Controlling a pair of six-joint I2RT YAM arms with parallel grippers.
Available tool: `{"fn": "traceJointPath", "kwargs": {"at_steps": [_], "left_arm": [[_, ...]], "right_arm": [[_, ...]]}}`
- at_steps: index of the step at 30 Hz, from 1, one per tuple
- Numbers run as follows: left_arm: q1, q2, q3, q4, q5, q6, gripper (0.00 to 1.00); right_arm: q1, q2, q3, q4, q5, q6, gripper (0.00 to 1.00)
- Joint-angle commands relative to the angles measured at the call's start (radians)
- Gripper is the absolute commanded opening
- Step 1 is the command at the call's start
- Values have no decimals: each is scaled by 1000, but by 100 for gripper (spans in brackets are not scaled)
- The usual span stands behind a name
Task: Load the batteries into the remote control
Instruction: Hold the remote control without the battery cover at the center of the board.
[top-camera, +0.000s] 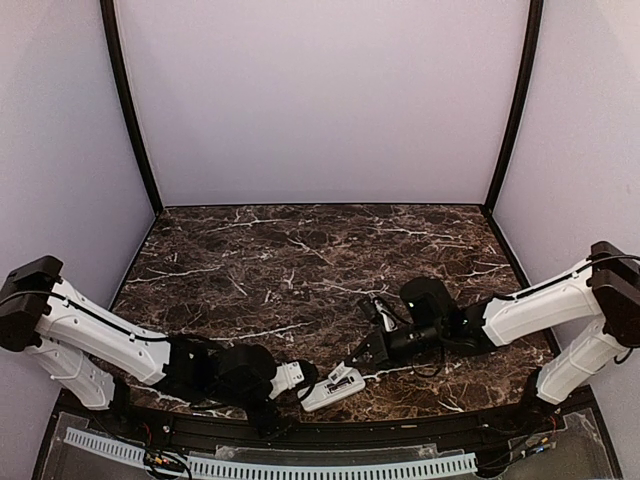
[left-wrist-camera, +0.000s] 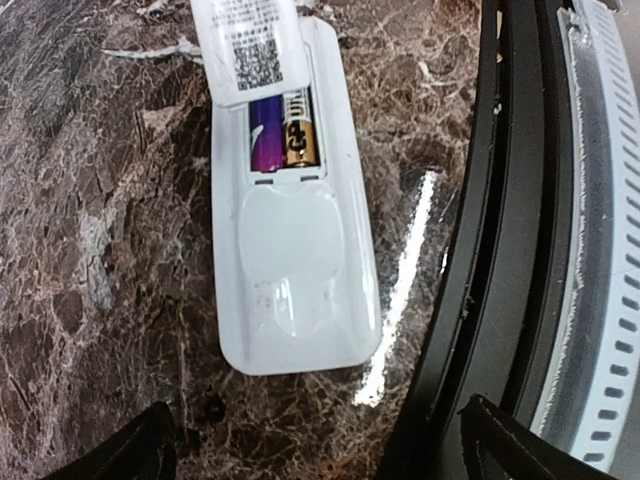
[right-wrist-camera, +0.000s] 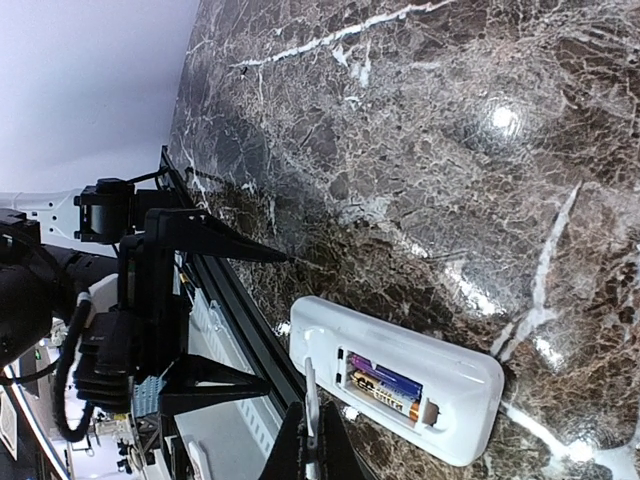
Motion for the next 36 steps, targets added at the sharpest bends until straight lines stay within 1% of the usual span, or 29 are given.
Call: {"fn": "traceJointPath", "kwargs": {"at_steps": [1, 5, 9, 16, 22, 27, 36], "left_arm": [[-1, 48, 23, 30, -38, 88, 99], [-1, 85, 43, 24, -66, 89, 99], [-1, 112, 62, 25, -35, 81, 97], [-1, 152, 75, 37, -19, 59, 89], [-1, 153, 78, 35, -11, 59, 79], [-1, 158, 88, 24, -13, 40, 70], [-1, 176, 114, -20, 1, -17, 63]], "right_arm": [[13, 28, -28, 70, 20, 35, 0], [14, 32, -40, 84, 27, 41, 0], [15, 43, -45, 92, 24, 44, 0], [30, 80, -46, 143, 19, 67, 0], [43, 88, -60, 181, 36, 101, 0], [55, 87, -70, 179, 61, 121, 0], [63, 68, -82, 171, 113, 145, 0]]}}
